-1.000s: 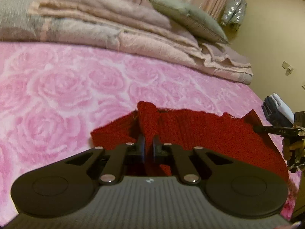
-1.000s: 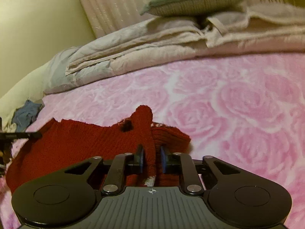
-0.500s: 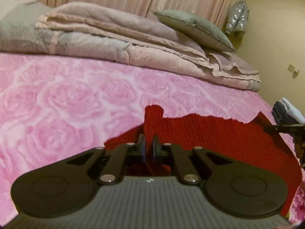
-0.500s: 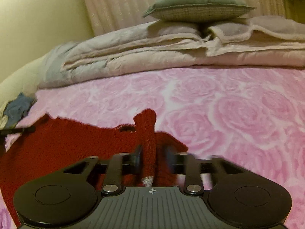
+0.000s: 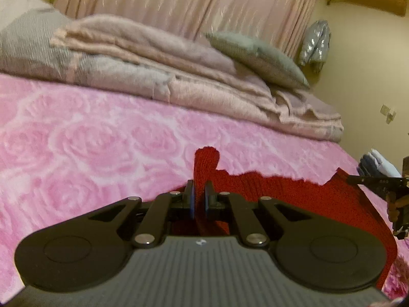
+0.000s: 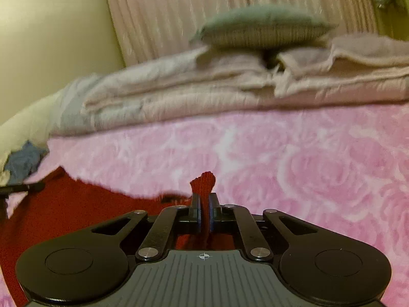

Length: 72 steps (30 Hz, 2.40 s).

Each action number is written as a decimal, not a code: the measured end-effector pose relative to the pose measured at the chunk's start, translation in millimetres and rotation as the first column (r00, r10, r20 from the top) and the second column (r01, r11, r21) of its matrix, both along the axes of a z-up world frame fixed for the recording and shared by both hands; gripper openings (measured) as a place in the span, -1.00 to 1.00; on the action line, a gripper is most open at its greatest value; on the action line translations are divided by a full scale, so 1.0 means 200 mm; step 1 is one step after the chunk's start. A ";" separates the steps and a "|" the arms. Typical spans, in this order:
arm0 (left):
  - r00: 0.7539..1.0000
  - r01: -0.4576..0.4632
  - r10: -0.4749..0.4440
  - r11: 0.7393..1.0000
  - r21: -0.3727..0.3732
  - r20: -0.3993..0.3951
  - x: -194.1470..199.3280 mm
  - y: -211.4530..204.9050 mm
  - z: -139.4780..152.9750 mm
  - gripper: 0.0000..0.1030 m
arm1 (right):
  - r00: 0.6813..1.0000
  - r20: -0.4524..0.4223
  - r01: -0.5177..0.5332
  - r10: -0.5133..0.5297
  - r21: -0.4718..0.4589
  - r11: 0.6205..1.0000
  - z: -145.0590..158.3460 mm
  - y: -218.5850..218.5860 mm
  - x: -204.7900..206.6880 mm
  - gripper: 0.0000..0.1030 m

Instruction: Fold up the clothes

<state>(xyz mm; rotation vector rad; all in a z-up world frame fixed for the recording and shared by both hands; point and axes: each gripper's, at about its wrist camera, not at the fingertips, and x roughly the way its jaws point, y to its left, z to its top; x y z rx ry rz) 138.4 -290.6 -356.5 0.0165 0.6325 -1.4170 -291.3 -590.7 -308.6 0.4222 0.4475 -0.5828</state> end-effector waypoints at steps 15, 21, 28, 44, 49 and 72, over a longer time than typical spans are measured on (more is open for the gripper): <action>0.994 -0.109 0.107 0.985 0.134 0.022 -0.02 0.05 -0.01 -0.78 | 0.967 -0.128 0.229 -0.221 0.049 0.972 -0.05 0.00 0.00 0.43; 1.000 -0.027 0.026 0.997 0.066 0.011 -0.19 0.36 0.19 -0.81 | 0.989 -0.081 0.121 -0.123 -0.037 0.992 0.18 0.46 -0.17 0.20; 0.992 0.081 -0.105 0.955 0.284 0.070 -0.45 0.48 -0.03 -0.80 | 0.946 -0.277 0.204 -0.167 0.111 0.973 -0.09 0.66 -0.22 0.02; 0.977 -0.207 0.165 0.901 0.382 0.138 -0.69 0.69 0.21 -0.72 | 0.922 -0.188 0.378 -0.338 0.252 0.891 0.05 0.96 -0.39 0.49; 0.974 -0.228 0.198 0.874 0.429 0.114 -0.82 0.77 0.26 -0.64 | 0.929 -0.077 0.363 -0.362 0.383 0.849 0.09 1.14 -0.47 0.49; 0.936 -0.322 0.190 0.801 0.505 0.295 -1.12 0.95 0.41 -0.41 | 0.905 -0.145 0.421 -0.399 0.431 0.798 0.15 1.44 -0.58 0.49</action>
